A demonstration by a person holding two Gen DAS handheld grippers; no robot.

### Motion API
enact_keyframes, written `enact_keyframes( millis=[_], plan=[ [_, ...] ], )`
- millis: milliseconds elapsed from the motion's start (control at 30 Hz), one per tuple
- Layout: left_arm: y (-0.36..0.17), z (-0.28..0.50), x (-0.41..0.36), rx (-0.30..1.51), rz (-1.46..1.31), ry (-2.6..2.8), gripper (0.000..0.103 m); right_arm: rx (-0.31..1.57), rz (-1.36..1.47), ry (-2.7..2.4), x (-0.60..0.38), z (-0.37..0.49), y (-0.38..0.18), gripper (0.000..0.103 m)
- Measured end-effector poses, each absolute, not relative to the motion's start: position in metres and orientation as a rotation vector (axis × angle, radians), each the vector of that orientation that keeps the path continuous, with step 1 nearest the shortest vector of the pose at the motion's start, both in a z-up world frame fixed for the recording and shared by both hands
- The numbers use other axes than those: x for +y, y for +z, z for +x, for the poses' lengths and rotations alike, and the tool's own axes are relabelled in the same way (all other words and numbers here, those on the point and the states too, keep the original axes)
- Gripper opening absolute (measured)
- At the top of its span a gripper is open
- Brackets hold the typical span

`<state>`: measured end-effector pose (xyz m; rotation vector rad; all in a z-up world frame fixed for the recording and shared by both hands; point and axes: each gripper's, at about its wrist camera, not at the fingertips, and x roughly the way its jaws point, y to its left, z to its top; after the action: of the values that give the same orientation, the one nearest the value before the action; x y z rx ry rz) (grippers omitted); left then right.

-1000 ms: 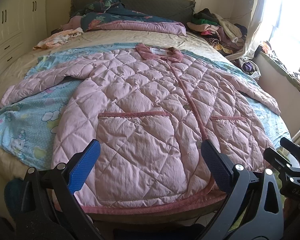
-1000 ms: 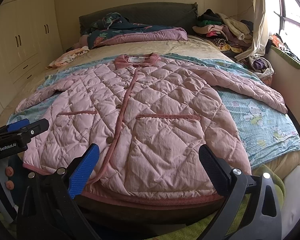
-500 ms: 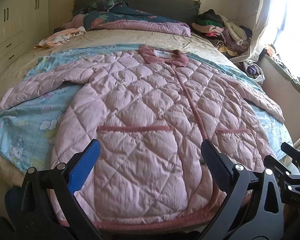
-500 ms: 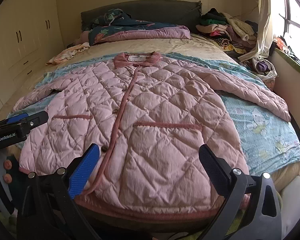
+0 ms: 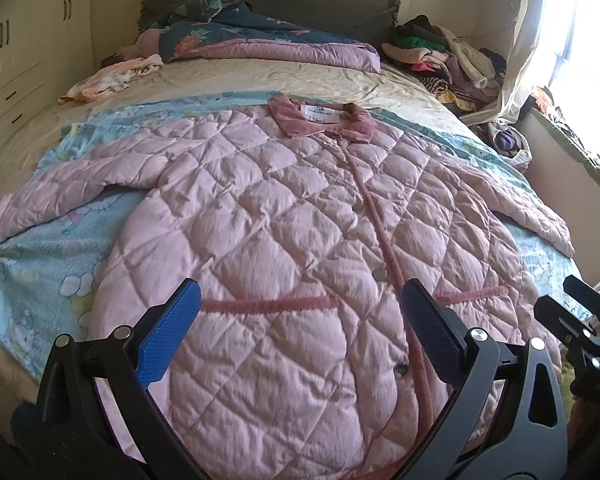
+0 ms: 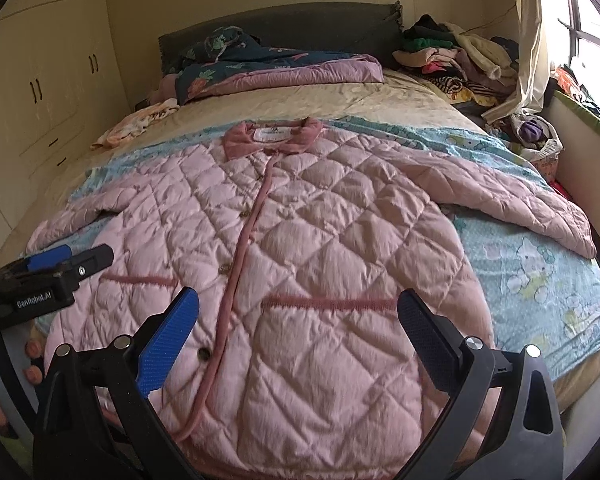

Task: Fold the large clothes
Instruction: 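Reach the right tool to the jacket sleeve cuff and close on it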

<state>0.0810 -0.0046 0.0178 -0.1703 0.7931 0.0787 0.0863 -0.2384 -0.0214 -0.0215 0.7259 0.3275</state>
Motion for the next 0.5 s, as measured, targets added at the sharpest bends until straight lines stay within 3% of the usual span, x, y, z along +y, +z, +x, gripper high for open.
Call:
enact_keyframes(
  millis=[500],
  plan=[
    [0.028,0.142,-0.005,0.798,-0.179,0.051,0.094,0.758,0.033,0.278,-0.254,0.149,-0.016,0.099]
  ],
)
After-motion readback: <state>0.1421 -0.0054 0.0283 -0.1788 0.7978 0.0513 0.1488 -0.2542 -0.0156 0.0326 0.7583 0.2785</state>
